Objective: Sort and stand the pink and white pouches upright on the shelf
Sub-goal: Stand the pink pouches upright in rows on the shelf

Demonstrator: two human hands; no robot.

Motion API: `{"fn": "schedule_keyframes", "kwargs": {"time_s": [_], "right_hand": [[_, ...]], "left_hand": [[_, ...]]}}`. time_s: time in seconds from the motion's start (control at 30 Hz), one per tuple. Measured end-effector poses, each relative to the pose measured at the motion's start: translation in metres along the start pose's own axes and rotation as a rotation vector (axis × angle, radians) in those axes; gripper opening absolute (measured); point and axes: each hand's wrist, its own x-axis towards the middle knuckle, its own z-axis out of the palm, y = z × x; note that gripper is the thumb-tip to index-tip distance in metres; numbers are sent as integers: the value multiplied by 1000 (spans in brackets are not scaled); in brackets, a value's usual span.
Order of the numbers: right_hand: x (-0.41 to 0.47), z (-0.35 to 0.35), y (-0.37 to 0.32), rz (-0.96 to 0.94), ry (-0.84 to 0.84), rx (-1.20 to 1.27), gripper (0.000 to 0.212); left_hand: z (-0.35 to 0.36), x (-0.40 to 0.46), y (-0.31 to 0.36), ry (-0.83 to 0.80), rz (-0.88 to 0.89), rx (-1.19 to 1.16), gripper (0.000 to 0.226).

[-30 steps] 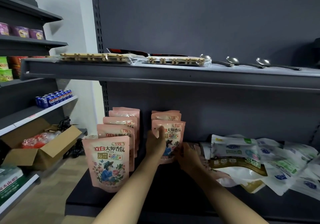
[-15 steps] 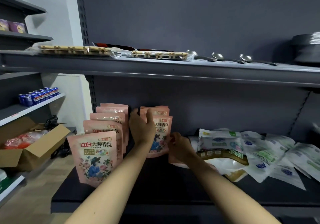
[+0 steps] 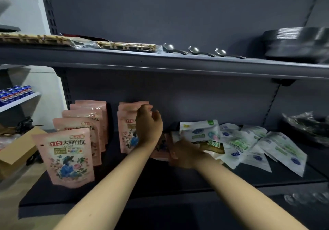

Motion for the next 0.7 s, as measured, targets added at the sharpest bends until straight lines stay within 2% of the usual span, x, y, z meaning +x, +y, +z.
{"fn": "schedule_keyframes", "kwargs": {"time_s": [0.07, 0.2, 0.3, 0.4, 0.5, 0.63, 0.67, 0.7], "right_hand": [[-4, 4, -4, 27, -8, -99, 95], [-12, 10, -15, 111, 51, -194, 78], [-20, 9, -7, 101, 140, -84, 70], [-28, 3, 0, 134, 216, 44, 50], [-32, -6, 2, 242, 304, 120, 33], [-36, -17, 9, 365, 365, 243, 26], [-37, -19, 10, 401, 460, 230, 20], [-42, -25, 8, 445, 484, 258, 13]], "left_hand": [[6, -8, -2, -16, -27, 31, 25], [15, -18, -7, -50, -69, 84, 26], [23, -24, -1, -104, -86, 103, 26], [32, -31, 9, -184, -125, 79, 27], [39, -36, 15, -217, -119, 50, 26], [42, -38, 18, -227, -120, 40, 24], [42, -39, 19, -229, -122, 52, 25], [42, -39, 19, -229, -129, 64, 26]]}}
